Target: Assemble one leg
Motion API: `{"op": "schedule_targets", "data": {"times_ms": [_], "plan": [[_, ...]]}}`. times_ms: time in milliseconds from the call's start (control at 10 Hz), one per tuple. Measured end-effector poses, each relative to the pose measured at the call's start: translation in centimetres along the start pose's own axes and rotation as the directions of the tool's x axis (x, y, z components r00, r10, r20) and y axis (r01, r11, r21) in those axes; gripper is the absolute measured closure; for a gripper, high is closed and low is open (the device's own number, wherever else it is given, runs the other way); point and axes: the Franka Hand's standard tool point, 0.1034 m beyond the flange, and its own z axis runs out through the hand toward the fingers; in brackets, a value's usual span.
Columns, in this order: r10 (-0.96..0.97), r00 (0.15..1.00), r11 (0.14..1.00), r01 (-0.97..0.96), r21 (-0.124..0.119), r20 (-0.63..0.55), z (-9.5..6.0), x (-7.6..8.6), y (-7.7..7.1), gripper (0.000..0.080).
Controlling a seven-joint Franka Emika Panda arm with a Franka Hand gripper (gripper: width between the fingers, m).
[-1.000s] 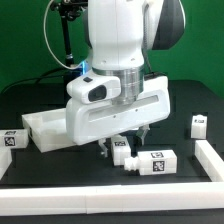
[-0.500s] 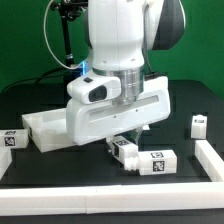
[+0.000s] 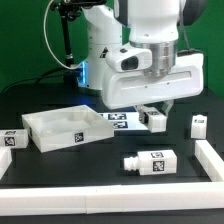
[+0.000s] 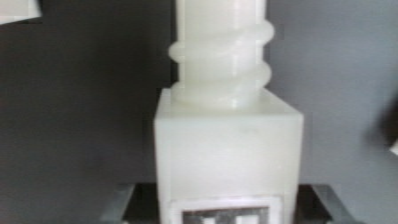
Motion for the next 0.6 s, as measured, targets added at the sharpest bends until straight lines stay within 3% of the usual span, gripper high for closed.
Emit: {"op": "schedule_targets", "data": {"times_ms": [300, 600], "plan": [[0.002, 1.000, 1.000, -0.002, 0.001, 0.003, 0.2, -0.2, -0.1, 0.0518], [0.140, 0.990, 0.990, -0.140, -0.005, 0.010, 3.0, -3.9, -3.0, 0.0518]]}}
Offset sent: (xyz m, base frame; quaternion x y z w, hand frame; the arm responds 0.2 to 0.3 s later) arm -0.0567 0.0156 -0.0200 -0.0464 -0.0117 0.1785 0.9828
